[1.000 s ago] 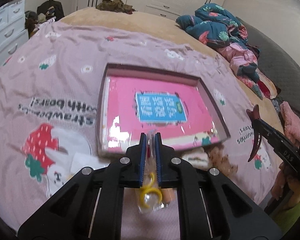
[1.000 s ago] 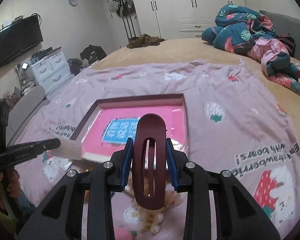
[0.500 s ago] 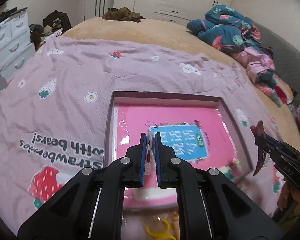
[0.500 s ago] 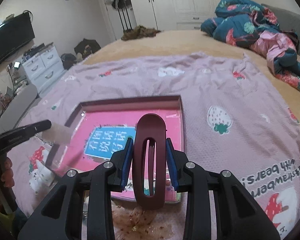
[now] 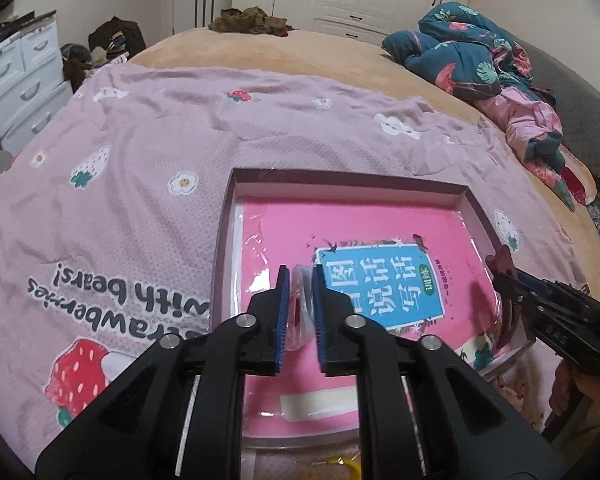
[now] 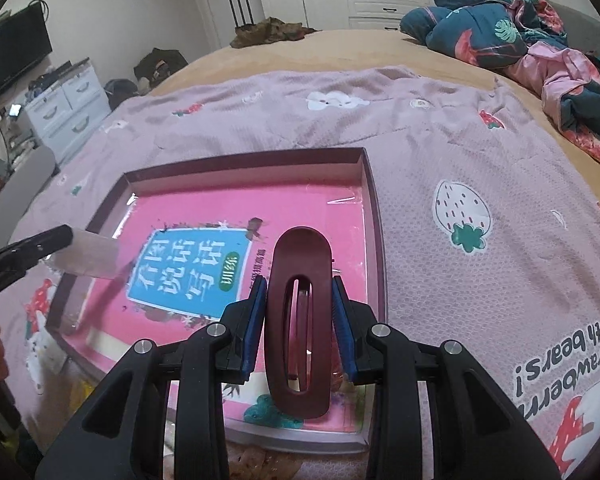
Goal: Organize jewelry
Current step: 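Carry the packet into the box and open the left tool while the right tool releases the maroon clip there, then withdraw both open tools from the box back over the accessories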
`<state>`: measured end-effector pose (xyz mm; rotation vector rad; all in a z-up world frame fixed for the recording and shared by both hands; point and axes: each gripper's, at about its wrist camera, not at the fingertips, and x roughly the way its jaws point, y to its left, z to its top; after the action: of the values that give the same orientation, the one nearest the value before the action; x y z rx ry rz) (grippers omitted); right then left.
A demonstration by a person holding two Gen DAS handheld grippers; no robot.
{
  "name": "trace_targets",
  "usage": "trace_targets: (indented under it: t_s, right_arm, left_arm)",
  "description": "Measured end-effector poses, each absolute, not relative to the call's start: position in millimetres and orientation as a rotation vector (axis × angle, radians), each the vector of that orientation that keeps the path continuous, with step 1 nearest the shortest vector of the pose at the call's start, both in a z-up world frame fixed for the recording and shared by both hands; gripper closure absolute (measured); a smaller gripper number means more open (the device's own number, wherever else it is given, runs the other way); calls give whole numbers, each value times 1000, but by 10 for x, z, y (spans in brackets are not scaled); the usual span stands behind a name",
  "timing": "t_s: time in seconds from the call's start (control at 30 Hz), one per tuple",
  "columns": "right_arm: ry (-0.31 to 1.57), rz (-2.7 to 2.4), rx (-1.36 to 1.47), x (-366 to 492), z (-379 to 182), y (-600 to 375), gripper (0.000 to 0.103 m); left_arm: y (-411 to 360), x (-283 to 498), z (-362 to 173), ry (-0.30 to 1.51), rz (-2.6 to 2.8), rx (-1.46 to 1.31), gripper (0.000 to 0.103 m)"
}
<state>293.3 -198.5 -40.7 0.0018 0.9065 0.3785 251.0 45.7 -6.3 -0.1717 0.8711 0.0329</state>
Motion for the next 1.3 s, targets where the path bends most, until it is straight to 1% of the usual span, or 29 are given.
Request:
trace_targets:
  t_s: [0.03,0.13,0.27,0.3,0.33,0.37,0.4,0.43,0.5,0.6,0.77,0.83,0.97,1.03,1.1,1.2,1.27,1.3]
  right_arm:
    - [909,373,-3,2943,-421,-1983,72]
    - [915,355,-18,2952,-472,-1963,72]
    - [916,335,-32,2927,-509,-1963,71]
    - [916,333,-30,2925,-512,-1972,71]
    - [915,332,-26,2916,-511,-1985,68]
    - [912,331,-24,2904,-507,-1999,64]
    - [908,323,-24,2890,-497,-2016,57]
    - [903,317,-20,2878,-486,-2035,54]
    - [894,319,-6,2838,-450,-2079,52]
    - [879,309,12,2780,-396,-2135,43]
    - [860,312,36,2627,-291,-2242,42]
    - [851,318,39,2572,-240,-2270,36]
    - [830,319,48,2464,-138,-2337,32]
    - [816,316,59,2407,-73,-2390,29]
    - [801,315,62,2359,-10,-2422,27]
    - [774,317,60,2268,109,-2478,24]
    - [758,323,58,2210,185,-2504,23]
    - [748,322,57,2171,229,-2521,21]
  left_arm:
    - [478,2510,-82,880,36,-179,89]
    - [560,2481,-143,897,53,-196,82]
    - [645,2438,-206,914,62,-213,77]
    - [666,2423,-215,917,64,-216,73]
    - [679,2410,-213,917,62,-220,70]
    - [688,2397,-209,915,58,-225,69]
    - [694,2377,-196,912,53,-227,67]
    - [692,2360,-186,908,48,-225,64]
    - [672,2323,-163,902,39,-217,61]
    - [628,2298,-150,903,18,-223,61]
    - [516,2270,-127,900,-8,-224,60]
    - [478,2264,-114,898,-14,-219,56]
    - [420,2235,-69,892,-32,-223,55]
    - [393,2216,-25,884,-36,-220,49]
    - [368,2178,42,871,-37,-214,47]
    - [345,2126,143,855,-35,-208,38]
    - [330,2072,217,841,-24,-201,31]
    - [328,2048,244,837,-21,-200,26]
